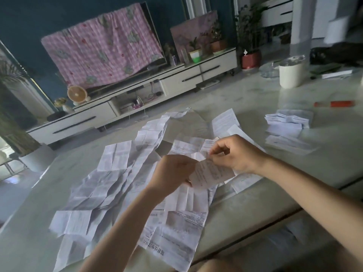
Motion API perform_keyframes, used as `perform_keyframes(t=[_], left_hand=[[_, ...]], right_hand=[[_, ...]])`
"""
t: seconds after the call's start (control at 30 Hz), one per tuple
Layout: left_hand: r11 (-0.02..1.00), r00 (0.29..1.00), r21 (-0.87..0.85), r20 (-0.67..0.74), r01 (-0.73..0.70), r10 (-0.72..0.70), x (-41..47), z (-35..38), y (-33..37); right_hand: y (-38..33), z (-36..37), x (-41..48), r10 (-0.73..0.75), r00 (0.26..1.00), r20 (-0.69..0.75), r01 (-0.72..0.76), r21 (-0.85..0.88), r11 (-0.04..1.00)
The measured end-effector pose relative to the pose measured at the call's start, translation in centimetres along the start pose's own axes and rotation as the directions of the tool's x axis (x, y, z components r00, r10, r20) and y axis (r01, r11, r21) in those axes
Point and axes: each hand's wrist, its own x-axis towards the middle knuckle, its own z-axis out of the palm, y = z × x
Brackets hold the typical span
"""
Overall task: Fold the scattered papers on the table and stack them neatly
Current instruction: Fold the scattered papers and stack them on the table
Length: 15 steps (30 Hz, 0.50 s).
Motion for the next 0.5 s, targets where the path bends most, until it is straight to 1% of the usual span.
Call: perform_keyframes(t=[0.07, 0.2, 0.3, 0.33, 0.37, 0.4, 0.43, 0.47, 0.5], left_hand=[[1.000, 0.999, 0.002, 0.047, -0.015, 0.014, 0.7, 0.3, 0.0], [0.990, 0.993, 0.077, 0.016, -0.121, 0.120, 1.6, 1.2, -0.1], [0.995, 0.994, 0.001, 0.033, -0.102, 0.102, 2.1, 2.0, -0.1], [0.996, 0.995, -0.028, 0.052, -0.087, 0.088, 2.3, 2.4, 0.0], [0.996, 0.995, -0.053, 0.061, -0.076, 0.080, 2.5, 2.6, 0.1], [0.994, 0.996, -0.075, 0.049, -0.075, 0.079, 2.7, 2.7, 0.2], [0.992, 0.997, -0.095, 0.018, -0.077, 0.079, 3.0, 2.6, 0.3], [0.990, 0.997, -0.118, -0.019, -0.081, 0.079, 3.2, 2.5, 0.2], [0.985, 0.996, -0.148, -0.047, -0.083, 0.077, 3.4, 2.4, 0.2]], right_hand=[[0.8, -0.7, -0.2, 0.039, 0.999, -0.003, -0.039, 0.018, 0.999], [1.6, -2.4, -1.1, 0.159, 0.987, 0.004, -0.159, 0.089, 0.983], [1.4, -3.8, -1.9, 0.242, 0.970, 0.011, -0.242, 0.106, 0.964], [1.5, -4.5, -2.1, 0.263, 0.965, -0.020, -0.260, 0.102, 0.960], [1.8, -5.4, -2.4, 0.283, 0.955, -0.091, -0.272, 0.118, 0.955], [2.3, -6.5, -2.7, 0.311, 0.930, -0.197, -0.282, 0.161, 0.946], [2.9, -7.8, -3.2, 0.353, 0.880, -0.320, -0.287, 0.234, 0.929], [3.5, -9.2, -3.7, 0.407, 0.805, -0.433, -0.282, 0.324, 0.903], [4.2, -10.4, -4.3, 0.462, 0.724, -0.512, -0.277, 0.398, 0.875]])
